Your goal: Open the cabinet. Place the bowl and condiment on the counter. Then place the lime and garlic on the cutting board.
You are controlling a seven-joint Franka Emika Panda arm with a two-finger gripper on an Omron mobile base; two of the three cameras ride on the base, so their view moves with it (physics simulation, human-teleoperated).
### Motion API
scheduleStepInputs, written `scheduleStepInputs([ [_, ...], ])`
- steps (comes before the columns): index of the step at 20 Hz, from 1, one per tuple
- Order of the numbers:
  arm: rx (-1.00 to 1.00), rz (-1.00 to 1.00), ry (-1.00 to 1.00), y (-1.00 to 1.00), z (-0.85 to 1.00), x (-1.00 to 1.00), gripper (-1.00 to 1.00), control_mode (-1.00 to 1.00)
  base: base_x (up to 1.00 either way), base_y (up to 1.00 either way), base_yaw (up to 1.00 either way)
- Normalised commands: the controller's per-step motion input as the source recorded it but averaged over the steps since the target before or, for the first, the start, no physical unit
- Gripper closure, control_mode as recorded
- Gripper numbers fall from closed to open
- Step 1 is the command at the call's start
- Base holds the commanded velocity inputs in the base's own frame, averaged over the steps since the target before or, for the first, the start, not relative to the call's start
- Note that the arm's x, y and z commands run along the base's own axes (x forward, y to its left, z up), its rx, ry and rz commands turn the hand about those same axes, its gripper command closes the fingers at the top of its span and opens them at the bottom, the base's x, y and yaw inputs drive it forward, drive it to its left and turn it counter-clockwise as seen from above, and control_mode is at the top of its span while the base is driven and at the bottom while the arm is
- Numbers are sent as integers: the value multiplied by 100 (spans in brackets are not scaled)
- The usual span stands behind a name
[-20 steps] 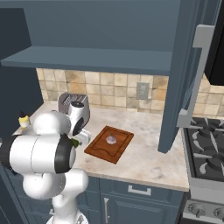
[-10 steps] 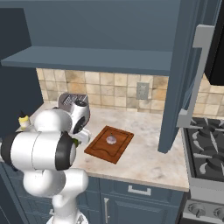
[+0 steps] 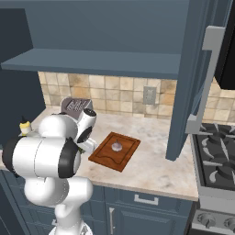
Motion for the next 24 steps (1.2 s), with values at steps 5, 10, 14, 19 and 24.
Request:
scheduleStepInputs([
  [5, 4, -2, 5, 1, -22, 2, -100, -100, 0, 0, 0],
  [10, 3, -1, 3, 0, -16, 1, -100, -100, 0, 0, 0],
  [14, 1, -1, 0, 6, 0, 0, 100, -100, 0, 0, 0],
  [19, 0, -1, 0, 1, 29, -6, 100, -100, 0, 0, 0],
  [24, 0, 0, -4, -42, 65, -51, 100, -100, 0, 0, 0],
])
